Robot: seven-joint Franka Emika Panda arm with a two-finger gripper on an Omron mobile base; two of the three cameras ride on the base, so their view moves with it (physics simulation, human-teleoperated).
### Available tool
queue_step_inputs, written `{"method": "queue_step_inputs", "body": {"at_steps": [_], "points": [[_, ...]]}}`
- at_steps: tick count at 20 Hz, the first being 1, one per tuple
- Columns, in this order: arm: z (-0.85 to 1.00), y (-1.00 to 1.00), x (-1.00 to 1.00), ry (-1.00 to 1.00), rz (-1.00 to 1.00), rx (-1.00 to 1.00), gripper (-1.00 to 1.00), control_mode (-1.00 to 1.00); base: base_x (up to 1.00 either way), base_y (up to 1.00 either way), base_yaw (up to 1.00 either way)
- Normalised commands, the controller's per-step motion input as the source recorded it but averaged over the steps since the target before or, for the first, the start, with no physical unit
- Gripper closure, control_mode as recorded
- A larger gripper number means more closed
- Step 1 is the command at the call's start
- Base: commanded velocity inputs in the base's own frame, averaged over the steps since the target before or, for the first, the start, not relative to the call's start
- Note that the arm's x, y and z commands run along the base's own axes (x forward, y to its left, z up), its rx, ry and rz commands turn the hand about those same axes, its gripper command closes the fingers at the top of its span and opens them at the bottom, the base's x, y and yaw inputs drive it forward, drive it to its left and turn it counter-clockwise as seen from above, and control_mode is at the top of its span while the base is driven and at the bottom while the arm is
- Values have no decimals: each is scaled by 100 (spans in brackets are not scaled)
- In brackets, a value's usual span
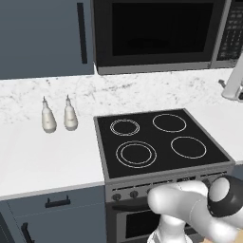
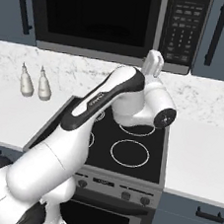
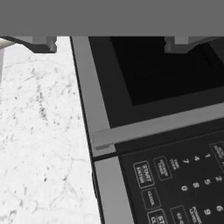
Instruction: Open the microwave, place the bowl with waffle inside the microwave, then close the microwave door and turn it on.
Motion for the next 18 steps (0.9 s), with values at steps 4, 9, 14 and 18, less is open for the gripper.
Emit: {"method": "queue_step_inputs", "body": {"at_steps": [4,9,14,18], "points": [[-17,-77,15,2,0,0,-100,-100,0,0,0],[-14,-21,53,2,0,0,-100,-100,0,0,0],[-2,0,50,0,5,0,-100,-100,0,0,0],[0,-1,36,0,6,0,-100,-100,0,0,0]]}}
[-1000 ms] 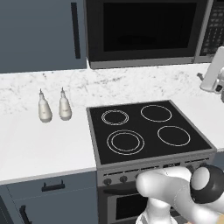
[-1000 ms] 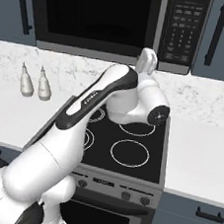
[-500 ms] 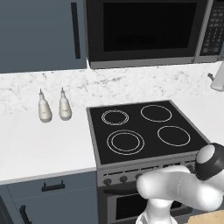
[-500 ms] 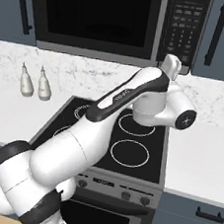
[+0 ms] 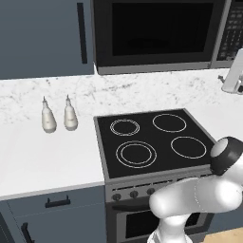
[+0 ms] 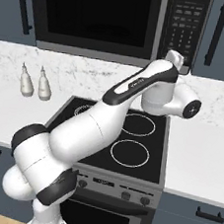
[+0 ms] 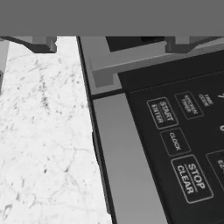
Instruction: Open the microwave, place the bowl with waffle inside the microwave, then close the microwave door and turn it on.
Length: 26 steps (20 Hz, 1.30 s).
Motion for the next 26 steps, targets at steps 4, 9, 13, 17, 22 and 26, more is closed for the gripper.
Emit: {"method": "queue_step_inputs", "body": {"at_steps": [4,9,13,17,22,26], "points": [[0,-5,28,0,5,0,-100,-100,0,0,0],[0,-14,27,0,5,0,-100,-100,0,0,0],[-1,-21,21,0,4,0,-100,-100,0,0,0],[-5,-13,29,0,4,0,-100,-100,0,0,0],[-13,-7,34,0,4,0,-100,-100,0,0,0],[-17,-5,34,0,5,0,-100,-100,0,0,0]]}}
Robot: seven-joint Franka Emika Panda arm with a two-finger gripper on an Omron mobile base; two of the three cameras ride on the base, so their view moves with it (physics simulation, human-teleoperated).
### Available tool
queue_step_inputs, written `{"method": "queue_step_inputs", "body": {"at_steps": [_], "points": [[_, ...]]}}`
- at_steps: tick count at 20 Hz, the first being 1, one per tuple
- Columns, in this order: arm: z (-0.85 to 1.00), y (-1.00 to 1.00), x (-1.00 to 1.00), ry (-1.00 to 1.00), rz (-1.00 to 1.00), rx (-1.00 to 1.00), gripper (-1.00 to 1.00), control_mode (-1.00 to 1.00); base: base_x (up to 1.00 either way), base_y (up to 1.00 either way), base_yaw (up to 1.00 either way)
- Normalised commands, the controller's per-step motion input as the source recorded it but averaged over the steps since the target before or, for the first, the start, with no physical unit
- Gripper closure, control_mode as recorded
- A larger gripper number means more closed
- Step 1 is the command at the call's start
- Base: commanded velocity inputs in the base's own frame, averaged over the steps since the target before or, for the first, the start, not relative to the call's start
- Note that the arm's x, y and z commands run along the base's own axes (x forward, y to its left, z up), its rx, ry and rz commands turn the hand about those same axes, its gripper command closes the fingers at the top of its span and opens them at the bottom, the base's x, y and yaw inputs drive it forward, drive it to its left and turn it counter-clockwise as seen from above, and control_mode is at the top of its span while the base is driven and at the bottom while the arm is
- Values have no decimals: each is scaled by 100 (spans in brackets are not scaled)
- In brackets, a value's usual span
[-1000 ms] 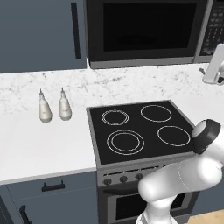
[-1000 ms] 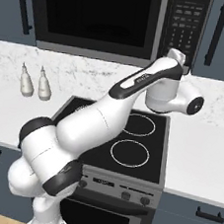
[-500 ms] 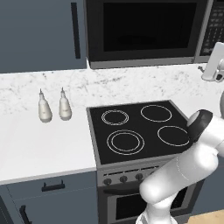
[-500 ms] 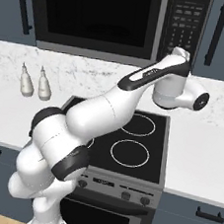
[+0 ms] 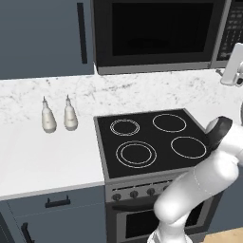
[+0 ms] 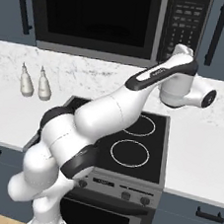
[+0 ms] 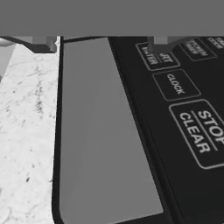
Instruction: Open the microwave, place the bowl with waffle inside the microwave, then close the microwave door and turn it on.
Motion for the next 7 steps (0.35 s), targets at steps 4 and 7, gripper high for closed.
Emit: {"method": "queue_step_inputs", "body": {"at_steps": [4,7], "points": [[-30,0,32,0,4,0,-100,-100,0,0,0],[-37,10,40,0,2,0,-100,-100,0,0,0]]}}
